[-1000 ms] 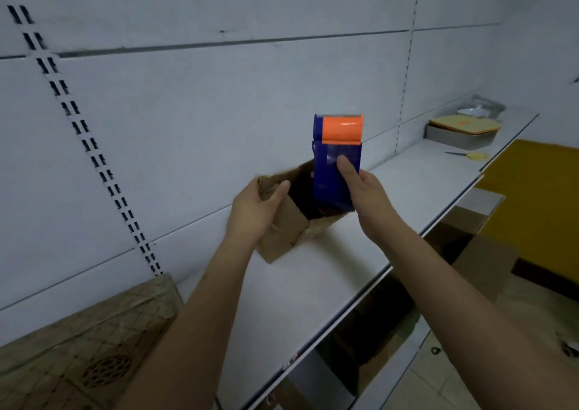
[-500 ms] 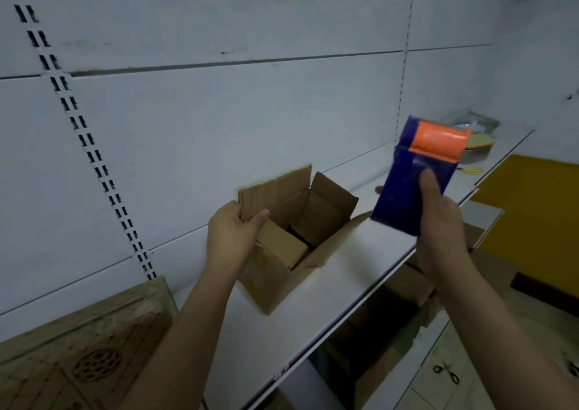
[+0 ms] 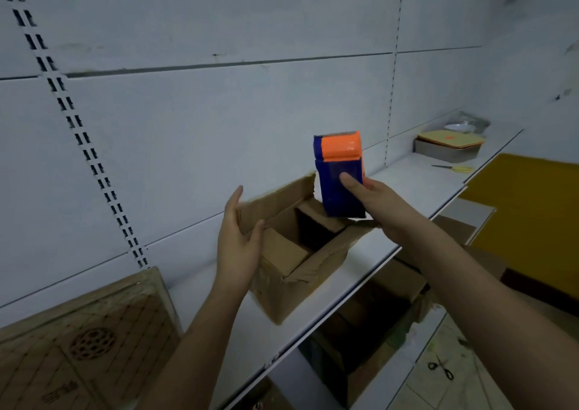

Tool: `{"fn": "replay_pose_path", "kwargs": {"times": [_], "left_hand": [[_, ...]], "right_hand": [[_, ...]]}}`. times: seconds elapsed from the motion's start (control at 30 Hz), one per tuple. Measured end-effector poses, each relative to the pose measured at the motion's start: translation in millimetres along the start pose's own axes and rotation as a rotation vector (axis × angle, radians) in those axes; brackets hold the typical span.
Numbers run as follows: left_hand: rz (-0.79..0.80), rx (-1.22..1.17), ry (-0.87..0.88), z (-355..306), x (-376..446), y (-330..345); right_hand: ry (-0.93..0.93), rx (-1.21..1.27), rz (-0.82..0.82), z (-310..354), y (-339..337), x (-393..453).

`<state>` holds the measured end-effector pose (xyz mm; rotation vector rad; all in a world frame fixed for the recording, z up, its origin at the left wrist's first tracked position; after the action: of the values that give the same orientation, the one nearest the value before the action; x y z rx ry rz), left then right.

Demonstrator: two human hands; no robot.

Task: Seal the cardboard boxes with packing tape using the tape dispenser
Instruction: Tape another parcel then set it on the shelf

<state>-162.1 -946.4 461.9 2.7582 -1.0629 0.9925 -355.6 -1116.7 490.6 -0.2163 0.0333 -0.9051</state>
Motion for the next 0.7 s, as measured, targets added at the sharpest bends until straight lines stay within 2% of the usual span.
{"fn": "replay_pose_path", "kwargs": {"times": [0.07,0.13,0.2,0.27,0.37,0.43,0.47,0.53,0.63,0.7], "left_hand": [[0.045,0.038,0.150,-9.7,-1.5,-3.2],[0.208,0.137,0.291,-7.8,2.5,-0.6],[0.365,0.163,0.332,1.4,-1.2,-1.6],[0.452,0.176,0.256,10.3,-4.8,-7.4],[0.494,0.242,0.140,37.7,-1.3,-5.4],[0.517,0.372,-0.079,69.6,13.3,1.7],[0.544,0.416,-0.111,76.4,15.8,1.7],[0.544,0.477,-0.002,61.2,8.4,-3.1],[0.572,0.441,0.137,1.2,-13.0,-6.1],[0.550,0.475,0.063,-13.7,-16.7,-1.3]], "right_hand": [[0.000,0.072,-0.042,-2.9,-1.2,3.4],[0.000,0.152,-0.094,-8.4,-1.3,7.0],[-0.027,0.195,-0.159,-13.4,1.8,8.9],[-0.068,0.271,-0.249,-14.4,4.5,9.9],[-0.132,0.446,-0.403,-6.7,5.8,12.6],[-0.182,0.515,-0.483,2.9,7.0,18.5],[-0.211,0.529,-0.516,8.6,7.5,22.2],[-0.273,0.550,-0.570,21.5,7.3,29.9],[-0.328,0.569,-0.610,38.7,7.6,46.4],[-0.323,0.548,-0.617,46.8,12.1,56.7]]}}
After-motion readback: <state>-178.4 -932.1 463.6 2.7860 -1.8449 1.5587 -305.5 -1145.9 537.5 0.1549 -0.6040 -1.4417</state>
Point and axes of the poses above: each hand's wrist, its own x-axis towards the middle knuckle, its own y-axis out of the palm, z = x × y, the point moved 5 cm from there along x, towards the middle knuckle, and after that the axes turned 2 degrees about y, right-handed, at the moved point
